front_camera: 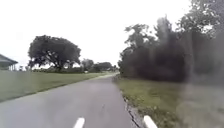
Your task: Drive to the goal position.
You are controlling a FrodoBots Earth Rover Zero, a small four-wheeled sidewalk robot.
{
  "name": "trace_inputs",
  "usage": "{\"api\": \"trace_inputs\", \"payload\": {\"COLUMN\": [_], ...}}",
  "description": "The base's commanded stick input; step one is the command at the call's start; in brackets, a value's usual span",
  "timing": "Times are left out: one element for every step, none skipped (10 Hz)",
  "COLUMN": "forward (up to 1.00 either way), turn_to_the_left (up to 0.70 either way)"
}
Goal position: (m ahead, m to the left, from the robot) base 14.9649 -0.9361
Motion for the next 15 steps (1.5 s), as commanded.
{"api": "trace_inputs", "payload": {"forward": [0.69,0.69,0.69,0.69,0.69,0.69,0.69,0.69,0.69,0.69,0.69,0.69,0.69,0.69,0.69], "turn_to_the_left": [0.03,0.03,0.03,0.03,0.03,0.06,0.1,0.19,0.34,0.34,0.34,0.34,0.34,0.34,0.34]}}
